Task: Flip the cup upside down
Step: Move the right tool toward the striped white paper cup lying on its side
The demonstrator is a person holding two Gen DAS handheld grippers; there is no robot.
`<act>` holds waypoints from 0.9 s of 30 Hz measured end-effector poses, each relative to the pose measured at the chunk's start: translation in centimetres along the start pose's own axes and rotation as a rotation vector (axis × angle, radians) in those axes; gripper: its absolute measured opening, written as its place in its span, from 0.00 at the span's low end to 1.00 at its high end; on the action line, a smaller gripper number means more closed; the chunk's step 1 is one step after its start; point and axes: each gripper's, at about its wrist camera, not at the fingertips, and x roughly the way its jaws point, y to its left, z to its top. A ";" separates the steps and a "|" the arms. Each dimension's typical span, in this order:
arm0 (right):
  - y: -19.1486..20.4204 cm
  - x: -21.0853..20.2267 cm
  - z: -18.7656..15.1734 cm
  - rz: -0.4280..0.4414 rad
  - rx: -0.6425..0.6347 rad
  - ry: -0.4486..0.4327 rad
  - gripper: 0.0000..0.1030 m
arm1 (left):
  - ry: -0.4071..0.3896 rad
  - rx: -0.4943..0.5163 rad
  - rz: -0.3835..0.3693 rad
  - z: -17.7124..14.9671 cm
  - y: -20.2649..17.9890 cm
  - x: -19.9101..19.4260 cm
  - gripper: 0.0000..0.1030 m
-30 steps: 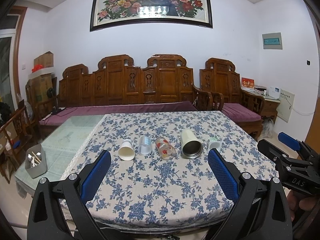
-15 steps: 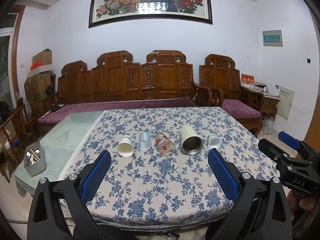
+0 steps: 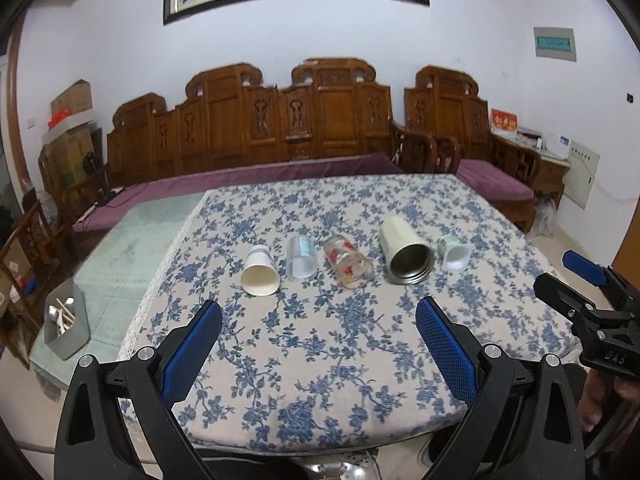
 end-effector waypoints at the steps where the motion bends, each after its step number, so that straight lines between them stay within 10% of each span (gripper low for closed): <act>1: 0.0 1.0 0.2 0.008 -0.003 0.014 0.97 | 0.010 -0.001 0.002 0.2 0.2 0.5 0.91; 27: 2.8 20.0 2.4 0.141 -0.108 0.258 0.81 | 0.290 0.019 -0.045 6.2 7.3 19.2 0.91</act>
